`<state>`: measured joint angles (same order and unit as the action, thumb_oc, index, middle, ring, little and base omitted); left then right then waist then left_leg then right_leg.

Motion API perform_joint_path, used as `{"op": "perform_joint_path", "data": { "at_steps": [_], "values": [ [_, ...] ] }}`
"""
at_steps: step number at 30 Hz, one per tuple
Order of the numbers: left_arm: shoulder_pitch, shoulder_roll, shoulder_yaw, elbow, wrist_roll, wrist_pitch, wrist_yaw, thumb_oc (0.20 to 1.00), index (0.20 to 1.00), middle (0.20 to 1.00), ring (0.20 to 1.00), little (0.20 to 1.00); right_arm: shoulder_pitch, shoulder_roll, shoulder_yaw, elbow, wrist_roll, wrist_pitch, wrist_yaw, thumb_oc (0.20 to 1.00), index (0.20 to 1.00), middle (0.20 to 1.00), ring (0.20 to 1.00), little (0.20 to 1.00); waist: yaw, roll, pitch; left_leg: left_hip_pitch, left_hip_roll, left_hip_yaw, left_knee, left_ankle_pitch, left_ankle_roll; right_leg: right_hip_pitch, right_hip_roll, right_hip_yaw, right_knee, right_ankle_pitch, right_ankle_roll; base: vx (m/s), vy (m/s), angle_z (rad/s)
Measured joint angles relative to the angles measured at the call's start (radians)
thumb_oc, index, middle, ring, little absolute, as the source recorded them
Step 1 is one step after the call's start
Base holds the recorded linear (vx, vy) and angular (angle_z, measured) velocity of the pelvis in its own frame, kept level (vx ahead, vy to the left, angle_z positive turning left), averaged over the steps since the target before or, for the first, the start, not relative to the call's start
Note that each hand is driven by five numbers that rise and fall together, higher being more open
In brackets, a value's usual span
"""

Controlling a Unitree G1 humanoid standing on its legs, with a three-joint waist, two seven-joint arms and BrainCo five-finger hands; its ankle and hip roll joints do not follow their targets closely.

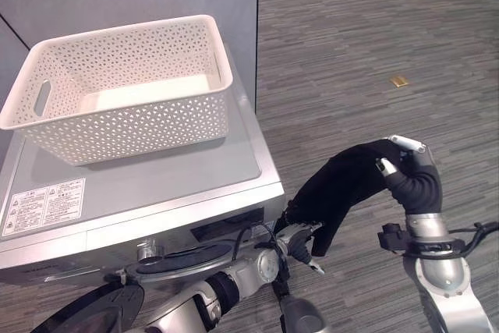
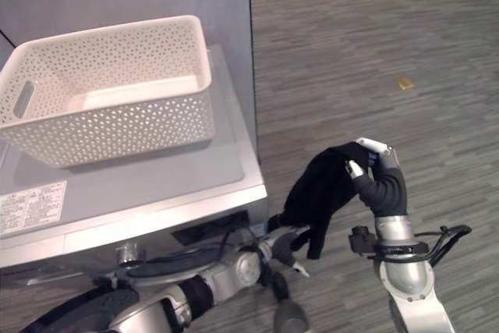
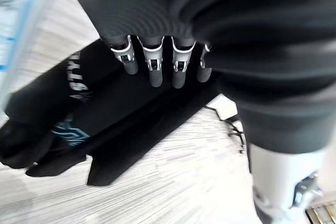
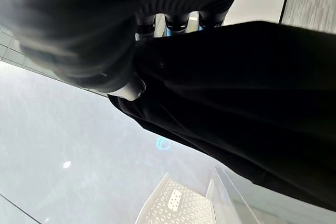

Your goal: Grab the laundry basket,head to the washer,open it,put in the laundry and shut it.

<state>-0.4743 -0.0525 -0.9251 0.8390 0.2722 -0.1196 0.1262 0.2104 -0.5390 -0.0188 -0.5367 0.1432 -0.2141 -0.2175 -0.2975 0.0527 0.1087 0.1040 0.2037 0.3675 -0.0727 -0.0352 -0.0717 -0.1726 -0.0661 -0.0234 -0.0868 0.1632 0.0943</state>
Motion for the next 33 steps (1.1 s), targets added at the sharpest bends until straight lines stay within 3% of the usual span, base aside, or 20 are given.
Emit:
{"op": "perform_joint_path", "data": {
  "at_steps": [10,19,23,25,33],
  "values": [
    [-0.004,0.065,0.008,-0.129,-0.027,0.004,-0.023,1.0,1.0,1.0,1.0,1.0,-0.001,0.002,-0.031,0.001,-0.041,0.025,-0.023,0.2,0.2,0.2,0.2,0.2,0.037,0.056,0.047,-0.019,0.003,-0.022,0.002,0.001,-0.002,-0.004,-0.004,-0.021,0.0,0.001,-0.001,-0.03,-0.007,0.05],
    [-0.019,0.067,0.012,-0.129,-0.019,0.003,-0.011,1.0,1.0,1.0,1.0,1.0,0.013,0.001,-0.038,-0.001,-0.064,0.025,-0.023,0.2,0.2,0.2,0.2,0.2,0.03,0.054,0.049,-0.018,0.003,-0.028,0.002,0.015,-0.023,-0.003,-0.002,-0.026,-0.009,-0.004,-0.002,-0.02,-0.014,0.01],
    [-0.035,0.089,0.03,-0.16,-0.016,-0.01,-0.003,1.0,1.0,1.0,1.0,1.0,0.018,-0.008,-0.078,-0.001,-0.123,0.025,-0.021,0.2,0.2,0.2,0.2,0.2,0.022,0.044,0.055,0.001,-0.008,0.055,0.003,0.019,-0.03,-0.035,0.006,0.049,-0.009,-0.001,0.004,-0.05,-0.028,-0.56],
    [-0.044,0.082,0.037,-0.16,-0.016,-0.012,0.005,1.0,1.0,1.0,1.0,1.0,0.02,-0.007,-0.076,-0.001,-0.126,0.025,-0.021,0.2,0.2,0.2,0.2,0.2,0.004,0.039,0.059,0.006,-0.005,0.058,0.005,0.019,-0.029,-0.039,0.013,0.058,-0.007,0.001,0.006,-0.01,-0.037,-0.35],
    [-0.095,0.011,0.07,-0.01,0.024,-0.011,0.101,1.0,1.0,1.0,1.0,1.0,-0.023,-0.011,-0.027,-0.009,-0.122,0.022,-0.018,0.2,0.2,0.2,0.2,0.2,0.007,0.023,0.065,0.008,0.003,0.057,0.032,0.02,-0.029,-0.03,0.018,0.069,-0.001,0.007,-0.002,0.0,-0.009,-0.04]
  ]
}}
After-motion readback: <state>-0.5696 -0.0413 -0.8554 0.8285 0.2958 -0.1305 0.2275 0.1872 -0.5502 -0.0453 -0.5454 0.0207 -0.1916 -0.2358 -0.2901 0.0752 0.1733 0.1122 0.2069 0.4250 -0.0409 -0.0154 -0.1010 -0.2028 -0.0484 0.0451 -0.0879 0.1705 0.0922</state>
